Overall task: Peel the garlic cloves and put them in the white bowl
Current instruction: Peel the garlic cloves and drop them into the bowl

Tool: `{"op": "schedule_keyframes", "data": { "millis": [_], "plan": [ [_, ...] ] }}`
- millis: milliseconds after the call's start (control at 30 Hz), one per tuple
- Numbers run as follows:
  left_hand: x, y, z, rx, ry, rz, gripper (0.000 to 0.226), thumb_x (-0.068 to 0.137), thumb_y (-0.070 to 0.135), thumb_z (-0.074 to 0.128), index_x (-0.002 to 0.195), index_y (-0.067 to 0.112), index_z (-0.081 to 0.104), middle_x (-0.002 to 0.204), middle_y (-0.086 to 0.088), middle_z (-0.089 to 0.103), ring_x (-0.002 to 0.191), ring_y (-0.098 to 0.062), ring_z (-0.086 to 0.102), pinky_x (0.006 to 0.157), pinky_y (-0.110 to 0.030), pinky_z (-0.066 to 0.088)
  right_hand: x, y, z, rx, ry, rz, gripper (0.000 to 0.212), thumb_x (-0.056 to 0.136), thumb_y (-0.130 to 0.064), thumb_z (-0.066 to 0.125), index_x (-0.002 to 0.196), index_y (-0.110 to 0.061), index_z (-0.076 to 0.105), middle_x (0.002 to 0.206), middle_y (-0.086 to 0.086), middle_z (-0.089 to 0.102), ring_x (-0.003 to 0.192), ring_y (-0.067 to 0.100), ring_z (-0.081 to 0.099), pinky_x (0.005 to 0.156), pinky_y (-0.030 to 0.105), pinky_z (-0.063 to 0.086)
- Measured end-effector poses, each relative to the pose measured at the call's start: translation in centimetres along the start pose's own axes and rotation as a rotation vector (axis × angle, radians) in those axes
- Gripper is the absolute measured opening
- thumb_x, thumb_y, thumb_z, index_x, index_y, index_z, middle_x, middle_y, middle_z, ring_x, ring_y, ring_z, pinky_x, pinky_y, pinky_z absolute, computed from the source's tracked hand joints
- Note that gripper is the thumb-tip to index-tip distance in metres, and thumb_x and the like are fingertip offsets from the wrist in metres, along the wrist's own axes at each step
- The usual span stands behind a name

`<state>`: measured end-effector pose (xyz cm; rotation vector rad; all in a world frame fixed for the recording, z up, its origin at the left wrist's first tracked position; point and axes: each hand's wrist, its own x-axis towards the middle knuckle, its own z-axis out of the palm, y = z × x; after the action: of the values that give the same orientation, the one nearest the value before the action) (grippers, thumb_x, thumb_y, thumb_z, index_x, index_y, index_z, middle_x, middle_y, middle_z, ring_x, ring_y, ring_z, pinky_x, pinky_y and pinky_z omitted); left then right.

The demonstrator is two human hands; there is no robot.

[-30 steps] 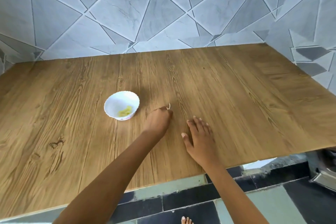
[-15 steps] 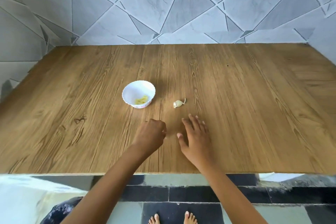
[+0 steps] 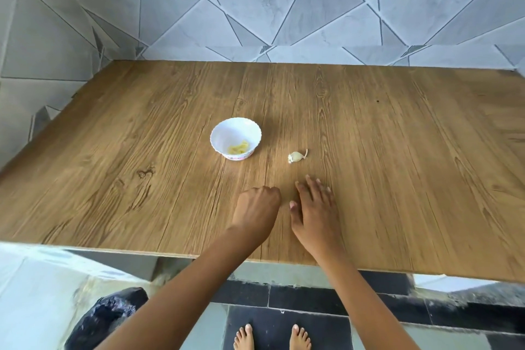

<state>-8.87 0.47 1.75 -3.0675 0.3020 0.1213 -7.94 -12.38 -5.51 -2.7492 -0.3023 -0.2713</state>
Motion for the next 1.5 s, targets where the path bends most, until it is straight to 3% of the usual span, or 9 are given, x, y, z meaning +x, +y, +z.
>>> {"op": "schedule_keyframes", "data": {
  "millis": [167, 333, 467, 700, 900, 1100, 1233, 1333, 1500],
  "plan": [
    [0.1, -1.7, 0.8, -0.312, 0.071, -0.056, 0.012, 0.091, 0.01, 0.056, 0.093, 0.016, 0.066, 0.089, 0.001, 0.069, 0.08, -0.018, 0.065, 0.07, -0.03, 0.053, -0.3, 0.0, -1.2, 0.352, 0.024, -0.045, 0.034, 0.094, -0.025, 0.053, 0.123, -0.009, 0.059, 0.131, 0.009, 0.057, 0.126, 0.025, 0.048, 0.107, 0.038, 0.035],
    [-0.6, -3.5, 0.3, -1.258, 0.1, -0.248, 0.008, 0.085, 0.006, 0.067, 0.077, 0.004, 0.067, 0.065, 0.0, 0.066, 0.056, -0.006, 0.06, 0.062, -0.022, 0.051, 0.3, -2.4, -3.4, 0.898, -0.161, 0.136, 0.026, 0.089, -0.02, 0.062, 0.113, -0.011, 0.064, 0.094, -0.007, 0.068, 0.087, 0.005, 0.065, 0.077, 0.019, 0.053],
    [-1.2, -3.6, 0.0, -1.452, 0.06, -0.26, 0.012, 0.089, 0.004, 0.061, 0.08, 0.007, 0.067, 0.069, 0.0, 0.068, 0.059, -0.002, 0.062, 0.058, -0.015, 0.048, 0.9, -3.5, -4.0, 1.185, -0.206, 0.301, 0.012, 0.086, -0.01, 0.065, 0.097, -0.007, 0.069, 0.078, 0.001, 0.071, 0.067, 0.005, 0.067, 0.061, 0.016, 0.052],
    [-1.5, -4.2, 0.5, -1.307, 0.004, -0.277, 0.013, 0.092, 0.01, 0.059, 0.081, 0.005, 0.065, 0.069, -0.002, 0.064, 0.062, -0.01, 0.061, 0.062, -0.019, 0.053, 0.9, -3.2, -2.6, 0.854, -0.024, -0.045, 0.005, 0.085, -0.01, 0.067, 0.082, -0.013, 0.07, 0.076, -0.008, 0.069, 0.069, 0.001, 0.061, 0.064, 0.012, 0.047],
    [-1.7, -5.0, 0.7, -1.567, -0.21, -0.329, 0.017, 0.092, 0.011, 0.059, 0.077, 0.006, 0.063, 0.069, -0.004, 0.062, 0.06, -0.006, 0.062, 0.059, -0.016, 0.051, 1.0, -2.4, -1.6, 0.449, 0.237, -0.476, 0.014, 0.088, -0.017, 0.06, 0.084, -0.007, 0.069, 0.075, -0.004, 0.066, 0.058, -0.002, 0.05, 0.051, 0.012, 0.042],
    [-1.7, -5.2, 1.1, -1.047, 0.183, 0.011, 0.012, 0.09, 0.008, 0.062, 0.078, 0.009, 0.063, 0.065, 0.012, 0.058, 0.061, 0.002, 0.055, 0.061, -0.009, 0.042, 1.6, -3.6, -4.3, 1.357, -0.504, 0.495, 0.007, 0.085, -0.005, 0.064, 0.082, -0.004, 0.07, 0.069, 0.005, 0.069, 0.063, 0.012, 0.063, 0.057, 0.016, 0.052],
    [-1.4, -5.6, 1.9, -0.792, 0.438, 0.272, 0.003, 0.086, 0.005, 0.061, 0.084, 0.004, 0.064, 0.075, 0.002, 0.063, 0.069, -0.005, 0.055, 0.063, -0.013, 0.042, 2.4, -3.4, -5.4, 1.597, -0.663, 0.729, 0.009, 0.085, -0.003, 0.062, 0.08, -0.002, 0.069, 0.065, 0.004, 0.065, 0.053, 0.008, 0.06, 0.046, 0.014, 0.049],
    [-1.0, -5.5, 2.2, -0.825, 0.432, 0.22, 0.004, 0.086, 0.004, 0.063, 0.083, 0.005, 0.064, 0.074, 0.005, 0.063, 0.066, -0.001, 0.054, 0.063, -0.014, 0.043, 1.9, -3.2, -4.5, 1.383, -0.511, 0.471, 0.006, 0.086, -0.006, 0.063, 0.084, -0.005, 0.068, 0.071, 0.003, 0.068, 0.062, 0.009, 0.062, 0.056, 0.016, 0.051],
    [-1.1, -5.6, 0.8, -1.469, -0.119, -0.135, 0.017, 0.092, 0.003, 0.057, 0.076, 0.008, 0.062, 0.066, 0.001, 0.062, 0.064, -0.01, 0.058, 0.061, -0.018, 0.048, 1.1, -2.7, -1.9, 0.666, 0.152, -0.34, 0.018, 0.09, -0.021, 0.056, 0.085, -0.008, 0.068, 0.078, -0.005, 0.066, 0.065, 0.011, 0.06, 0.057, 0.026, 0.05]
  ]
}}
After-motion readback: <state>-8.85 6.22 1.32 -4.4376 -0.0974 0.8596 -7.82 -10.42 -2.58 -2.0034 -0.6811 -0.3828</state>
